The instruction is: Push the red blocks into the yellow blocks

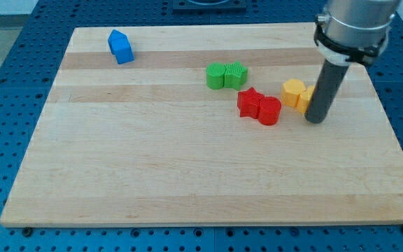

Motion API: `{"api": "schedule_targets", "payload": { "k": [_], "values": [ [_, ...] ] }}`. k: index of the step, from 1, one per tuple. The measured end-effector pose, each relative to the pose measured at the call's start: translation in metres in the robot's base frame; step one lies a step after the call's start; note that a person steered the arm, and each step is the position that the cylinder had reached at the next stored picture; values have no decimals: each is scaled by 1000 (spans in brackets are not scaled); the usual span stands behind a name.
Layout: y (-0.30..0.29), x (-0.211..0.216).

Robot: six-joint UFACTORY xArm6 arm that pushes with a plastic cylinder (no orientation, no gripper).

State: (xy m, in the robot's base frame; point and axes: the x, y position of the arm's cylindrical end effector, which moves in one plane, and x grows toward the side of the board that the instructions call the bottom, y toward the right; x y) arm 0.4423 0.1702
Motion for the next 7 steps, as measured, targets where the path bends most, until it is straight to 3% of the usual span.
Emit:
{"api": "schedule_targets", "payload": {
  "k": [1, 3, 5, 7],
  "values": [
    [-3, -7],
    [-39, 57],
    [-117, 30],
    [-80, 6]
  ]
}}
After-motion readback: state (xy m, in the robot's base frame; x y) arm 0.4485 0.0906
